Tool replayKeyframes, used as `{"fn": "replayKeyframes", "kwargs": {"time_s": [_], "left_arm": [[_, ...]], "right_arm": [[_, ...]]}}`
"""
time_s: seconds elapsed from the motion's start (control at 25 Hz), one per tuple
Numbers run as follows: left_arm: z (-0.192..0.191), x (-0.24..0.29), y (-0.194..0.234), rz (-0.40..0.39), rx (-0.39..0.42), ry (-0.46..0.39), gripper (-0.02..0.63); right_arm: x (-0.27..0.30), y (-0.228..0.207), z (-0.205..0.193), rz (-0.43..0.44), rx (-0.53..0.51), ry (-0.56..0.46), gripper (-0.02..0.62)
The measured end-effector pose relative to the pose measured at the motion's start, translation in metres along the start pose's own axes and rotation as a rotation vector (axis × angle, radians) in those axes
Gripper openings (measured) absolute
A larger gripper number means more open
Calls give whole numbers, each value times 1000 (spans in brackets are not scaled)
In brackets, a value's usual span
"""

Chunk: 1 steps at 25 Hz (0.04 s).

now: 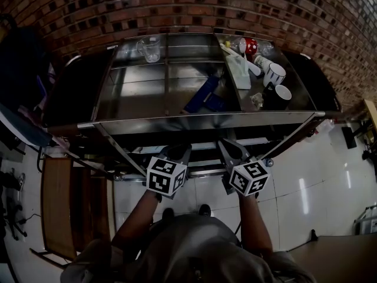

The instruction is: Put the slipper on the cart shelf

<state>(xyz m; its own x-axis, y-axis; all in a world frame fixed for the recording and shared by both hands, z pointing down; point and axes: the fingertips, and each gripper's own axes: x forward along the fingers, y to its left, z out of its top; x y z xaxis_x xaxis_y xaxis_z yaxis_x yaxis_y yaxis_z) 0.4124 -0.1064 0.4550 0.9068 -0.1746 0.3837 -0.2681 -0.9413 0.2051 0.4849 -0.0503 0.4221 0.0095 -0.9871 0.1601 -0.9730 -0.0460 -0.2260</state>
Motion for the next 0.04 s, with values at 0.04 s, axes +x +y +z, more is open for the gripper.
{"fn": "replayKeyframes", "kwargs": {"time_s": [0.04], "left_arm": [[1, 0, 0, 0, 0, -2, 8]], "right_arm": [[0, 0, 0, -2, 0, -1, 0]]}}
